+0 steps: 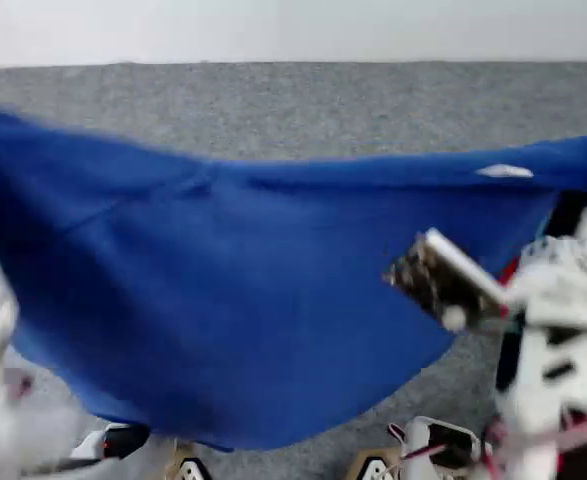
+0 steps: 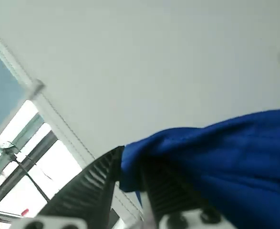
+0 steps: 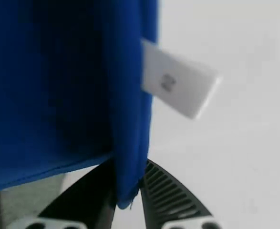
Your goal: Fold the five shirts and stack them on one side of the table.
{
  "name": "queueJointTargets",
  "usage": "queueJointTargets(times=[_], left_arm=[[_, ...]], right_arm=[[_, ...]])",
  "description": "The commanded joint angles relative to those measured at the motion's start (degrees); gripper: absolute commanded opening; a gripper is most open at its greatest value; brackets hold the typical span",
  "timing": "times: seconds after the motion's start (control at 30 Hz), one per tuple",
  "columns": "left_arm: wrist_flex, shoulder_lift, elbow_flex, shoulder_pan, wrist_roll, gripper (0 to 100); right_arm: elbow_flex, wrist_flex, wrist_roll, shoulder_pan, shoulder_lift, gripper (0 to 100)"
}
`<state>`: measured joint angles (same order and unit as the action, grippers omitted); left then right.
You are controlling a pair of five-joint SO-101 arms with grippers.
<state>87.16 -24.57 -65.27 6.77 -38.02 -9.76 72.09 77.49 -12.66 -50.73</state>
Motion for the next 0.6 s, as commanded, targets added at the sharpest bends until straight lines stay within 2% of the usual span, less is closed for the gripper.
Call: queueJointTargets(times=[0.0, 0.1, 0.2, 0.33, 0.57], left_arm=[[4.04, 6.77, 7.16, -0.18, -2.73, 1], [4.84, 12.48, 16.13, -0.26, -2.99, 1], [1.76, 19.25, 25.45, 0.09, -3.08, 1], [-7.56, 27.96, 33.01, 0.88, -2.90, 1], [-23.30, 40.26, 33.36, 1.49, -2.81, 1]], right_arm=[[9.49, -1.01, 2.37, 2.95, 3.65, 1.4], [17.93, -5.93, 2.29, 5.58, 7.69, 1.4], [24.70, -16.13, 2.20, 5.85, 12.44, 1.3], [29.36, -29.32, 2.20, 5.93, 19.47, 1.3], [29.54, -48.48, 2.20, 6.02, 33.10, 1.3]])
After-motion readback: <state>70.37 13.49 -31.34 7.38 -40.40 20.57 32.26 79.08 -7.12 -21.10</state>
